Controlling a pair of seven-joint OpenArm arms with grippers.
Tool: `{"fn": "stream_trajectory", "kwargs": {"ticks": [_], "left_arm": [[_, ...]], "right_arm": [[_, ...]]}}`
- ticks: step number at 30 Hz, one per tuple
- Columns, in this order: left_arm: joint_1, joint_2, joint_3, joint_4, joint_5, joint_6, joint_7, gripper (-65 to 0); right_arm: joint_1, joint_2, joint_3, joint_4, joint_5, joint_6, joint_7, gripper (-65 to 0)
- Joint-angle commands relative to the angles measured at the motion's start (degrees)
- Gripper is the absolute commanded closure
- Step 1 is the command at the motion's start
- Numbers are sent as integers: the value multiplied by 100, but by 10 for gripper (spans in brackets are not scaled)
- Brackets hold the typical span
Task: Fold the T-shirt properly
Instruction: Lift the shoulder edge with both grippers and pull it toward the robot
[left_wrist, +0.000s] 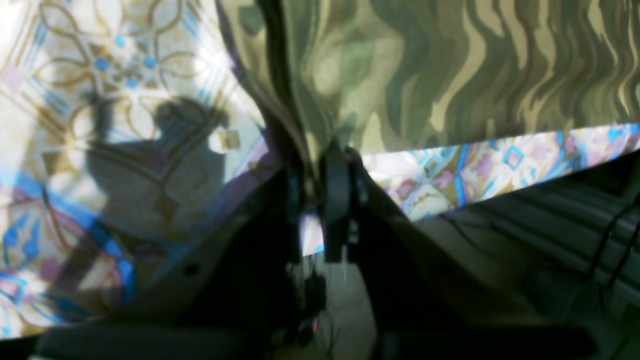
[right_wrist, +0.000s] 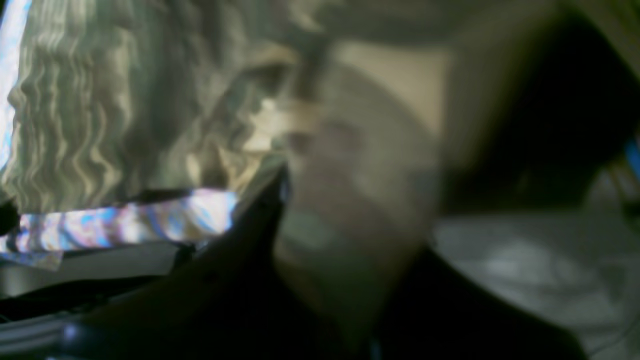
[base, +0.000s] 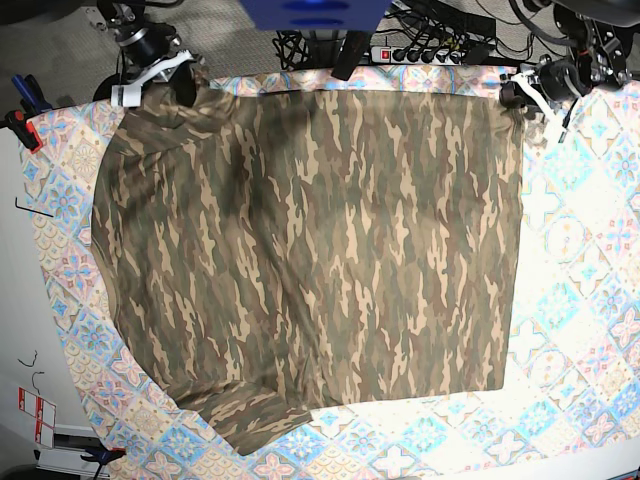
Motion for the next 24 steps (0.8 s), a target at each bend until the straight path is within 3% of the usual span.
{"fn": "stream_trajectory", "kwargs": {"ticks": [1, 3, 14, 24], "left_arm": [[-122, -56, -16, 46, -48, 34, 21, -55], [-245, -56, -16, 46, -66, 34, 162, -55], [-957, -56, -42, 46, -57, 34, 1059, -54], [-1493, -64, -139, 37, -39, 34, 1195, -54]], "right_arm": [[-42, 67, 38, 104, 10, -148, 102, -6], [63, 76, 20, 148, 2, -297, 93, -6], [388, 243, 38, 244, 2, -315, 75, -6], [793, 507, 38, 640, 10, -411, 66, -6]]}}
